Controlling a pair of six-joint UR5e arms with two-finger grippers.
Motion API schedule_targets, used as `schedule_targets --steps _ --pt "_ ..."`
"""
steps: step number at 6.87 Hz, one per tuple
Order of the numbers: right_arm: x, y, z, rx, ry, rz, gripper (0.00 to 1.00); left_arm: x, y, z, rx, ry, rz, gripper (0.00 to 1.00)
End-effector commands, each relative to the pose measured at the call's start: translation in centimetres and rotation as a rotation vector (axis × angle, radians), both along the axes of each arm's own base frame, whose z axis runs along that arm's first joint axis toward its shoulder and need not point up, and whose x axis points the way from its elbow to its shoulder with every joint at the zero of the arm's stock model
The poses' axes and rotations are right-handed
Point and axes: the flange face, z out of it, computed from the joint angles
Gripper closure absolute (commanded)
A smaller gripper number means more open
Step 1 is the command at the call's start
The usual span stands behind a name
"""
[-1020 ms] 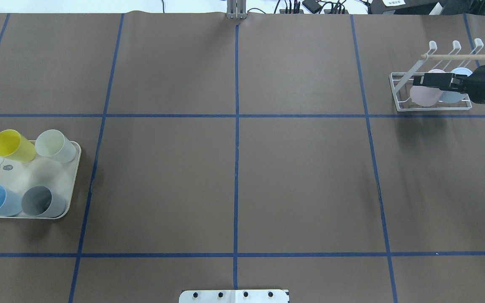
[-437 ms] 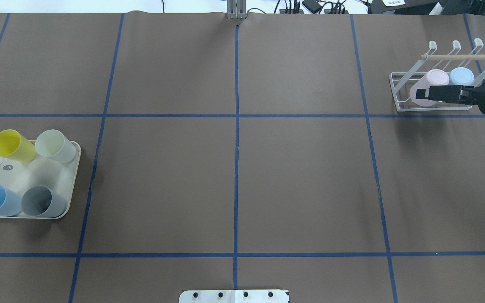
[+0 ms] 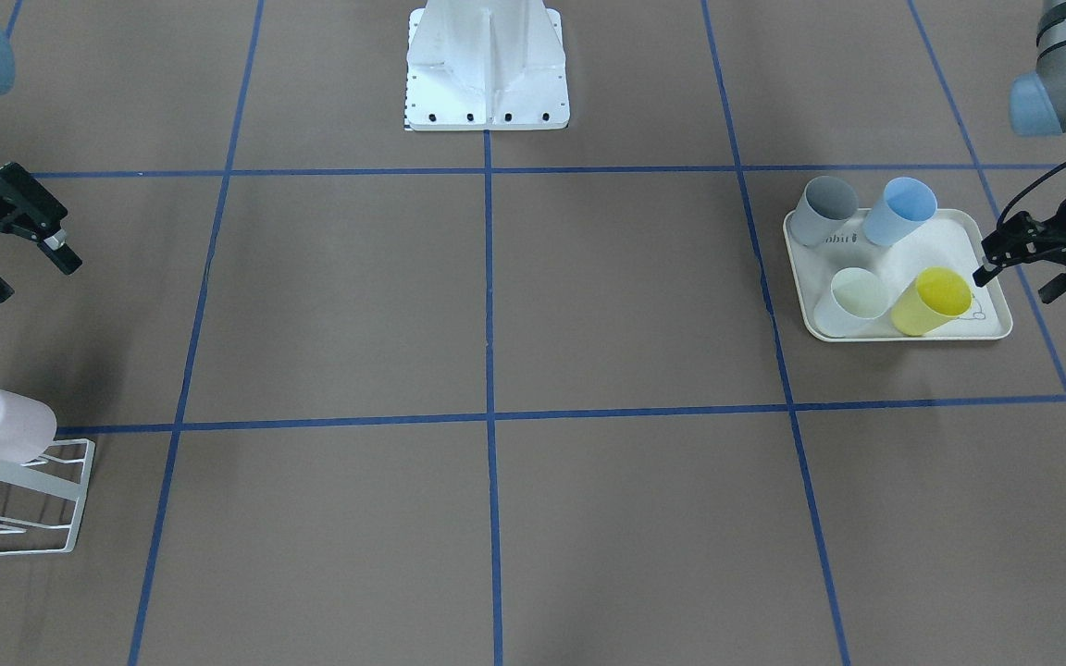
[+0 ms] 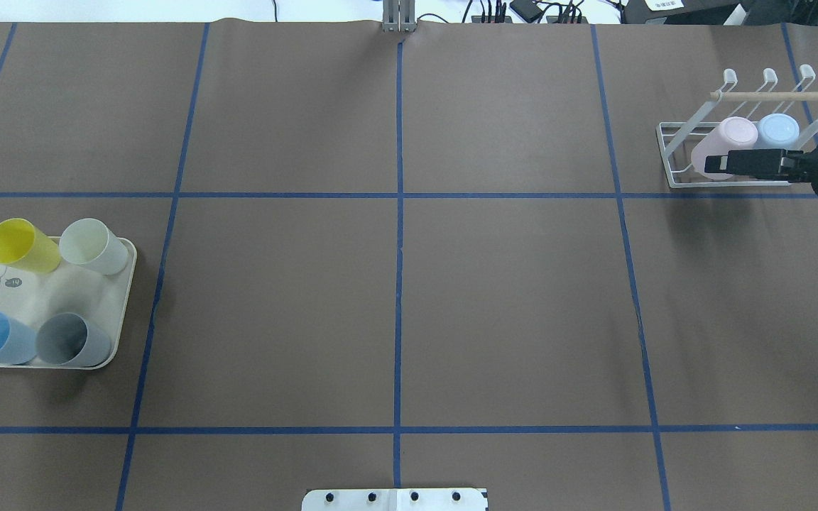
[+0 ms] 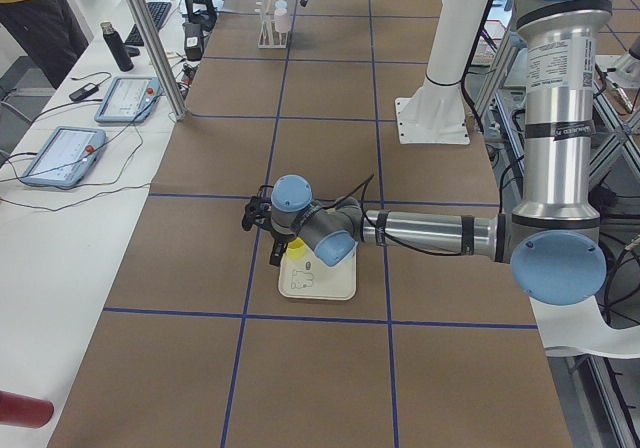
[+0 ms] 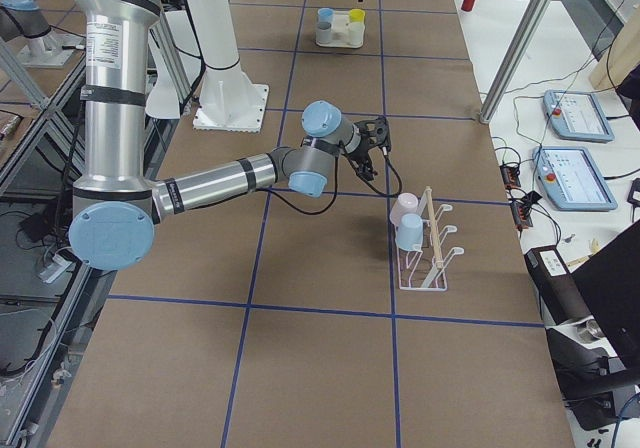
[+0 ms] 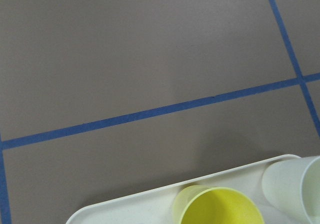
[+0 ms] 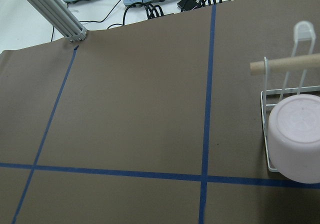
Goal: Transfer IKEA cup to right arm and place on rack
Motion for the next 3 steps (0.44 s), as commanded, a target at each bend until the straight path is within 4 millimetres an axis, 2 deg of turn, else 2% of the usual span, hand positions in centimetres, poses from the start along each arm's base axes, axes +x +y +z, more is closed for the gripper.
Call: schedule_targets --steps 1,2,3 --pt "0.0 0.0 0.4 -0.006 0.004 0.003 0.00 1.7 0.2 0.4 -0.013 -0.003 0.028 0.00" --pt "0.1 0.1 0.5 -0.008 0.004 0.001 0.00 3.3 0.5 -0.1 -0.020 0.010 0.054 0.00" --pt "-0.1 0.0 0.5 -0.008 0.005 0.001 0.00 3.3 0.6 0.4 -0.023 0.008 0.059 0.00"
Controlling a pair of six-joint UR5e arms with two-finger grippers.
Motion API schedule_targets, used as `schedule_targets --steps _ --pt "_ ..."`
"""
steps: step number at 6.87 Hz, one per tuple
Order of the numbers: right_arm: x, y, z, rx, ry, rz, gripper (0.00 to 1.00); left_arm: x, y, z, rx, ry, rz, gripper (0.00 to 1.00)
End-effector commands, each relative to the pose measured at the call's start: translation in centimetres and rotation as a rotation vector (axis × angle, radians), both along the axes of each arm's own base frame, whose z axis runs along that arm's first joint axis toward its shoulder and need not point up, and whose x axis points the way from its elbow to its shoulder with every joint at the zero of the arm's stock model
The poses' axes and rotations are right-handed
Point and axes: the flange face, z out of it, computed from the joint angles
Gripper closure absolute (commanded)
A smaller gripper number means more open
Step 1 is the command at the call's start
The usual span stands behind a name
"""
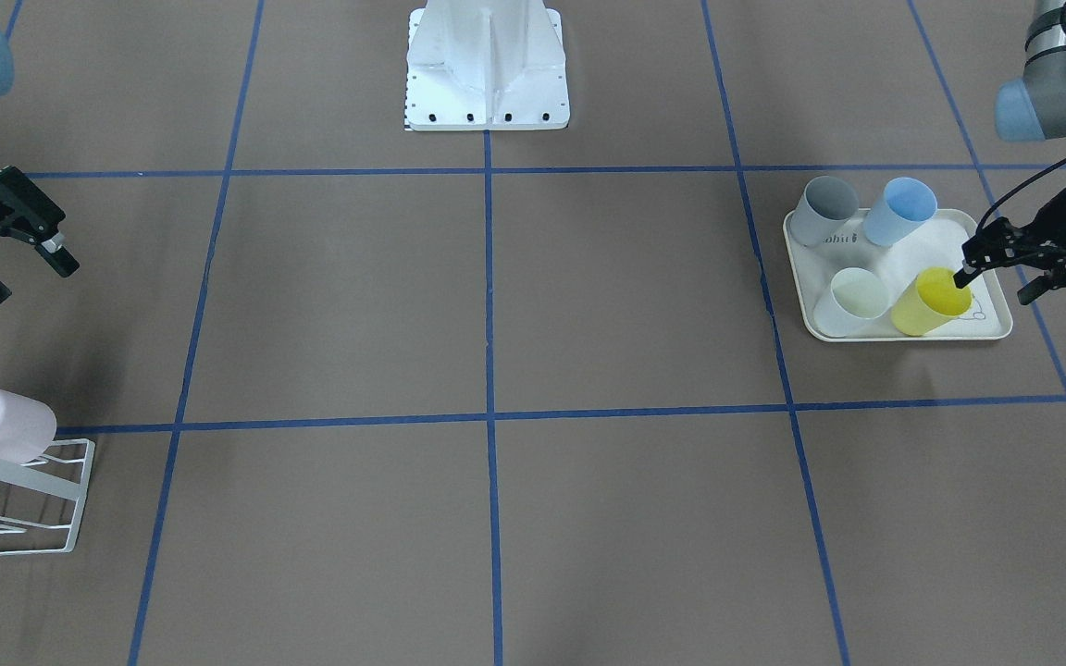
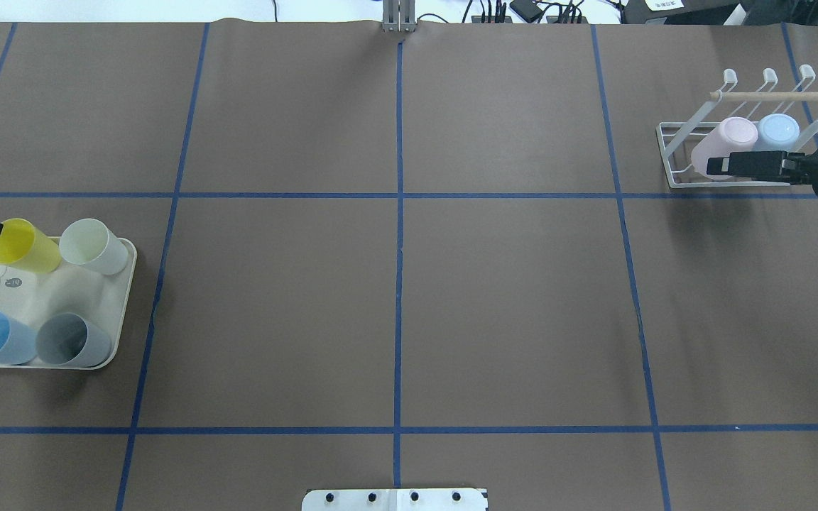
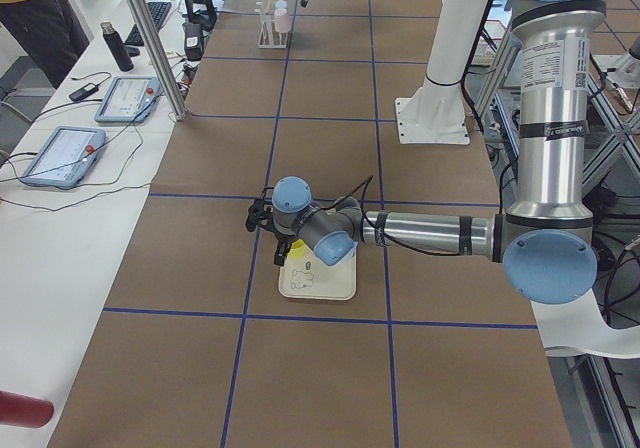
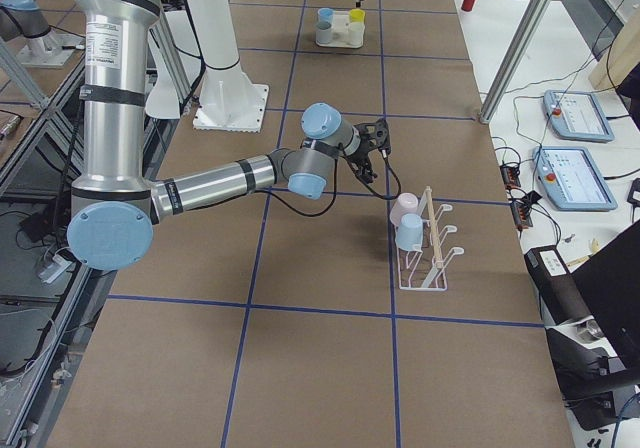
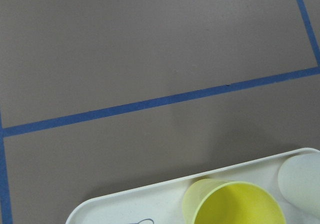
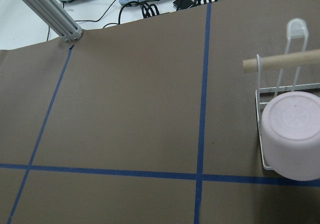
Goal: Transfer IKEA cup to right arm and place on rack
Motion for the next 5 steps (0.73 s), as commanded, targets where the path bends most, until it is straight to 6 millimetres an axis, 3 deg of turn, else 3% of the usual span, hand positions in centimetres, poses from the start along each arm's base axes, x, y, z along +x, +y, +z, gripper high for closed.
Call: schedule_targets --steps 1,4,5 --pt "-0.1 0.0 -0.1 0.002 -0.001 -0.002 0.00 0.6 0.3 0.8 -0.016 -0.001 0.015 0.00" --pt "-0.1 -0.1 -0.1 0.002 -0.001 0.000 0.00 0.9 0.2 1.3 -0.024 -0.007 0.015 0.00" --pt "-0.1 -0.1 -0.1 0.002 0.000 0.001 0.00 1.8 0.5 1.7 -0.030 -0.015 0.030 0.00"
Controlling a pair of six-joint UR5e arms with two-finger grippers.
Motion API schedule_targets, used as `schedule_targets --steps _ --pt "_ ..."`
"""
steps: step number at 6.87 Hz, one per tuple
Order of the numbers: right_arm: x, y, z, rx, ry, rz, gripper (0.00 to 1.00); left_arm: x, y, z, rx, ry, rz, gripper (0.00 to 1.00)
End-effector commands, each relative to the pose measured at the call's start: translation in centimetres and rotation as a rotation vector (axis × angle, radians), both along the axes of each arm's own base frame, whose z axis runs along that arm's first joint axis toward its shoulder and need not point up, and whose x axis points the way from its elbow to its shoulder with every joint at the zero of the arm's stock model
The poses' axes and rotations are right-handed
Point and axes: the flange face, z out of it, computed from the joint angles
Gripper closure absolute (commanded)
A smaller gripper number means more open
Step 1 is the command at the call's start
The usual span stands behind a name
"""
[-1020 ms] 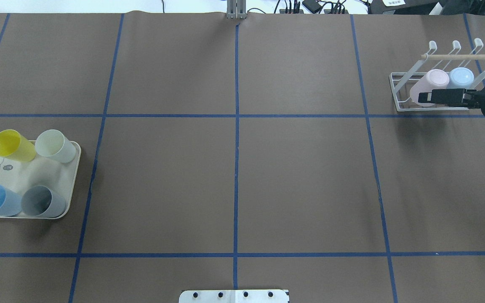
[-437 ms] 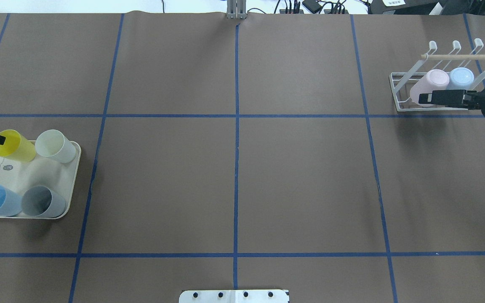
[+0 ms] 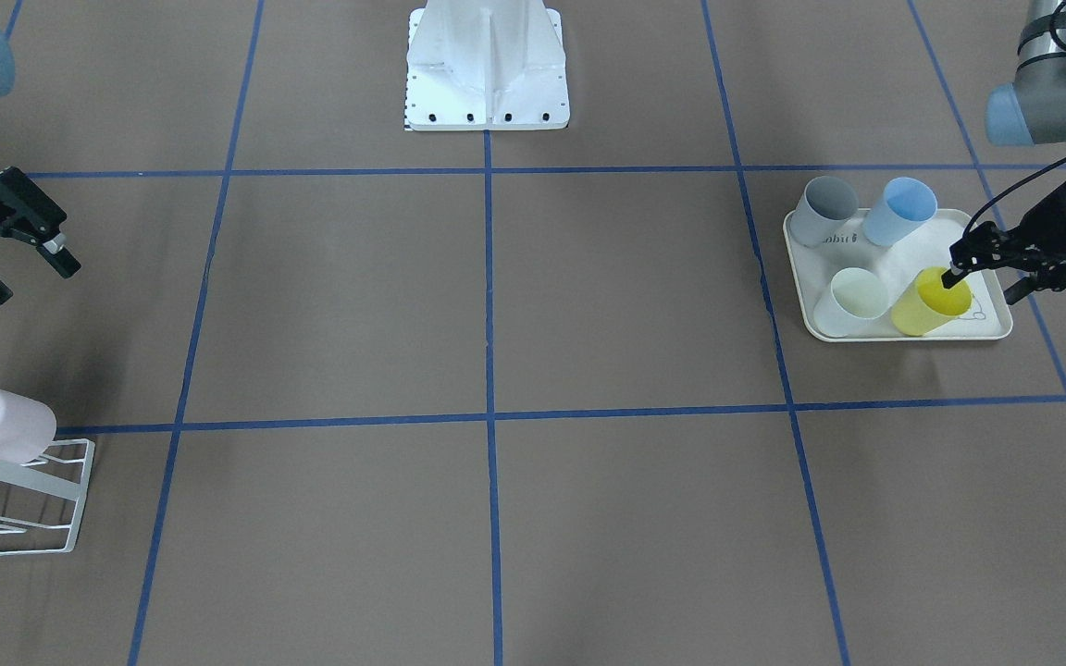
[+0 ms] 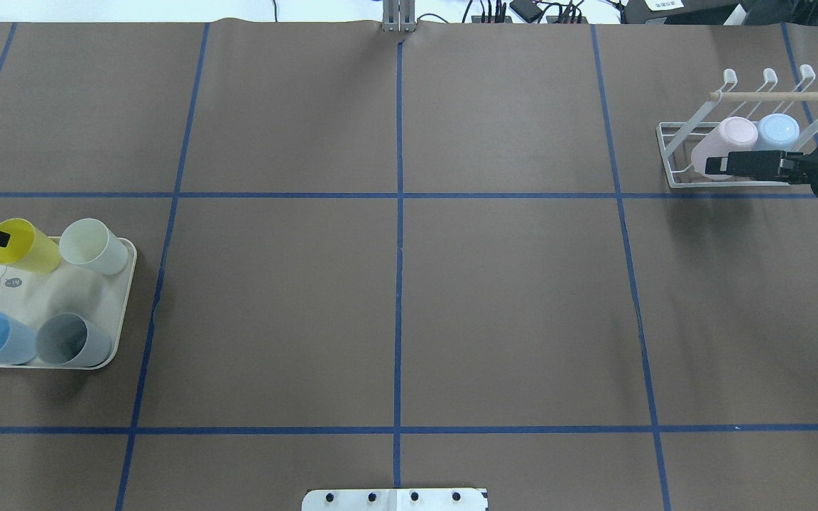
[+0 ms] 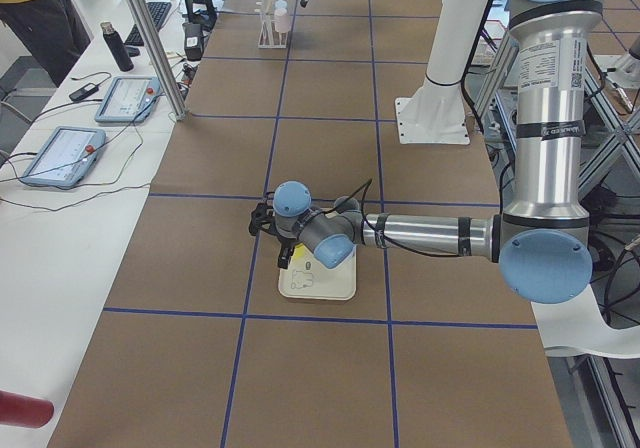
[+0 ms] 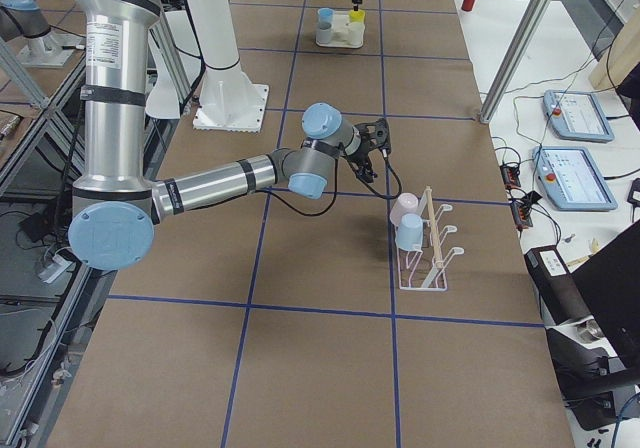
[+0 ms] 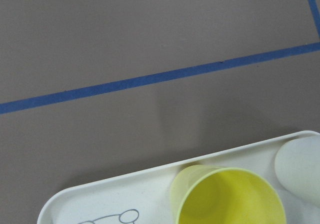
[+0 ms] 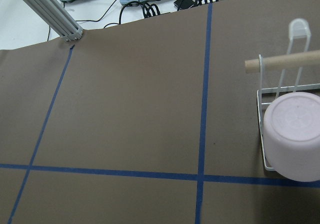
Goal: Transfer IKEA cup to right arm and place on rack
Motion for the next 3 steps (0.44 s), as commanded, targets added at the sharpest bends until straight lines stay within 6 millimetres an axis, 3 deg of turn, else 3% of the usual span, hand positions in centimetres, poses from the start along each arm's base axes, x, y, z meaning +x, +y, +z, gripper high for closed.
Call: schedule_targets --steps 1,2,3 --pt "0.0 0.0 0.0 0.000 0.000 0.001 0.00 1.5 -0.4 0.1 -0.009 -0.005 0.015 0.01" --pt "0.0 0.0 0.0 0.000 0.000 0.001 0.00 2.4 -1.1 0.7 -0.019 -0.010 0.026 0.05" --pt "0.0 0.0 0.1 -0.001 0.001 0.001 0.00 2.7 -1.7 0.9 -0.024 -0.013 0.024 0.51"
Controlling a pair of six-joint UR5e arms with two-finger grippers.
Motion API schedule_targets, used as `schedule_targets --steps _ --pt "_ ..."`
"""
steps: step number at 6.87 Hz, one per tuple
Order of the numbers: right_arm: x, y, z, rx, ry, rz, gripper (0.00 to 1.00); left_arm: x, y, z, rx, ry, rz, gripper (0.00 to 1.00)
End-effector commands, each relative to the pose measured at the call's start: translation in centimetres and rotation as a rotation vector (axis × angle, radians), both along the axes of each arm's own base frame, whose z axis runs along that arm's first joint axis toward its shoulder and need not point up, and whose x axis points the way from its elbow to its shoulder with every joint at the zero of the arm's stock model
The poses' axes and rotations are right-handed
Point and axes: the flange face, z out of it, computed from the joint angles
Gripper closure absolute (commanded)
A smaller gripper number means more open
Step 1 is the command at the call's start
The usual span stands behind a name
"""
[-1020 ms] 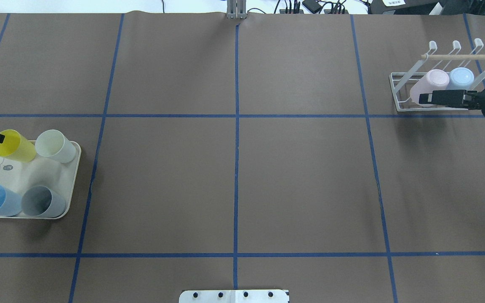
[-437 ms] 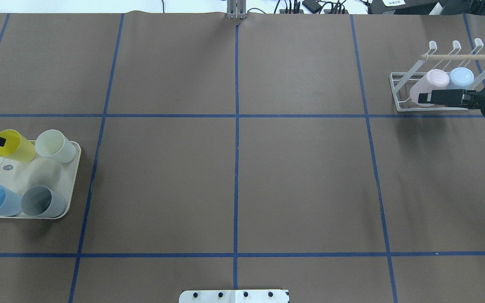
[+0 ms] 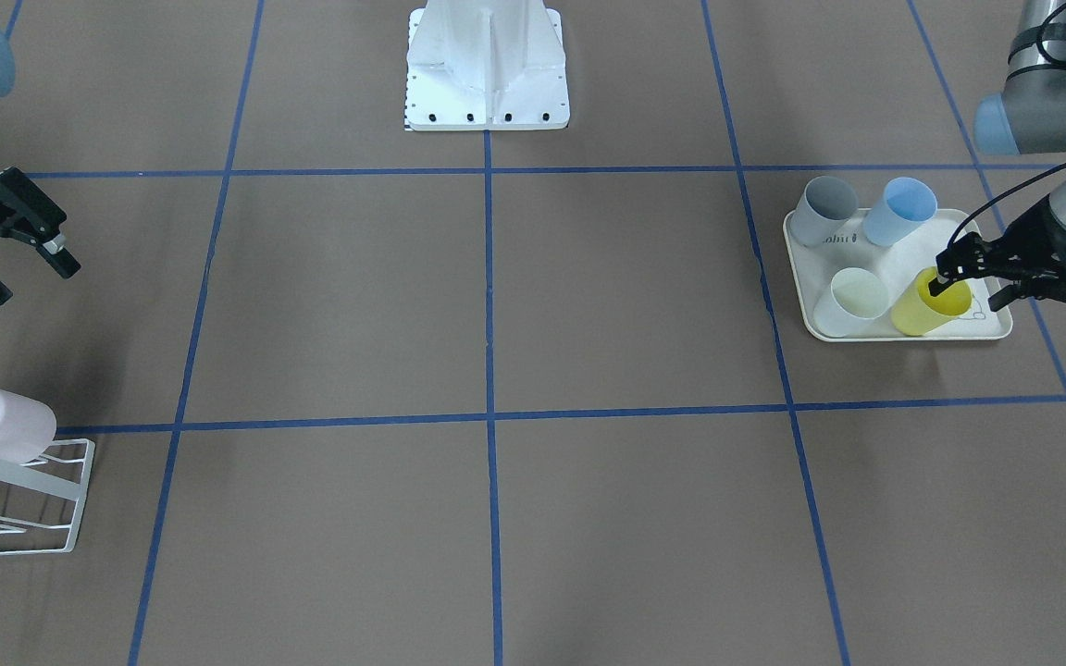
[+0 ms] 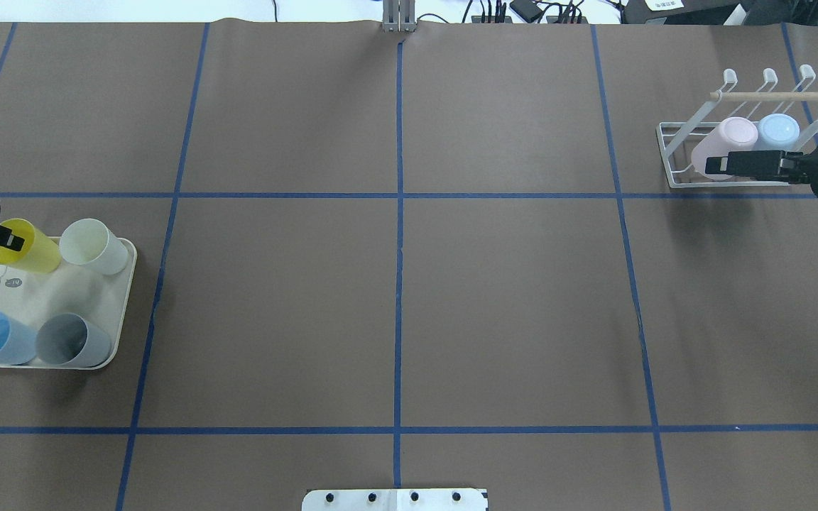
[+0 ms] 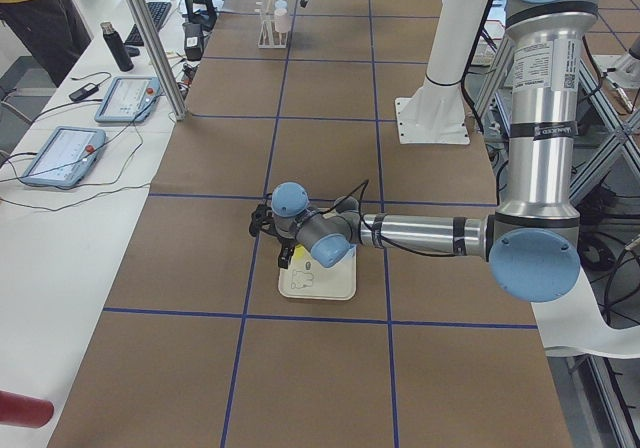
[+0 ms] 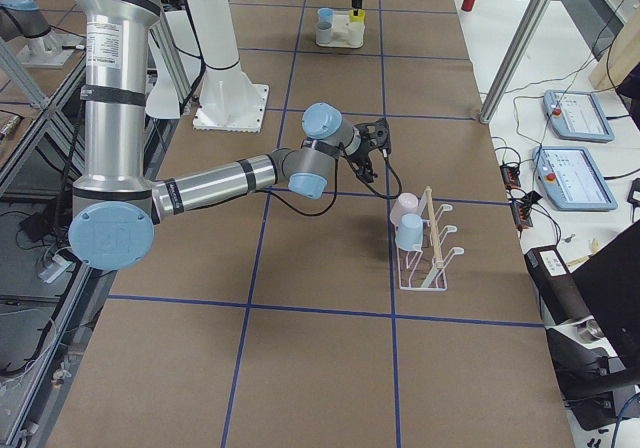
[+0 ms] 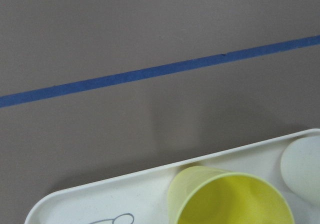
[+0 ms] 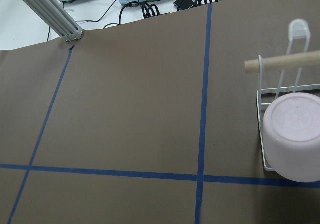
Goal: Transfer IKEA cup to right arm and place on rack
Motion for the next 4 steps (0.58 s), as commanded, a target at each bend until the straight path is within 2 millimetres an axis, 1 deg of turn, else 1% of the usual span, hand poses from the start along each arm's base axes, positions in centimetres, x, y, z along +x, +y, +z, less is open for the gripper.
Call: schedule_targets --steps 1,3,4 --pt "-0.02 -0.03 -0.10 0.002 -0.001 0.000 0.00 0.64 -0.72 0.37 -0.008 -0.004 0.003 1.00" --pt "-0.09 -0.15 -0.07 0.000 0.000 0.000 0.00 0.52 -0.72 0.34 -0.009 -0.007 -0.001 1.00" --pt "-0.16 -0.28 -0.21 0.001 -0.003 0.001 0.00 0.01 -0.90 0.00 0.009 -0.011 -0.010 1.00"
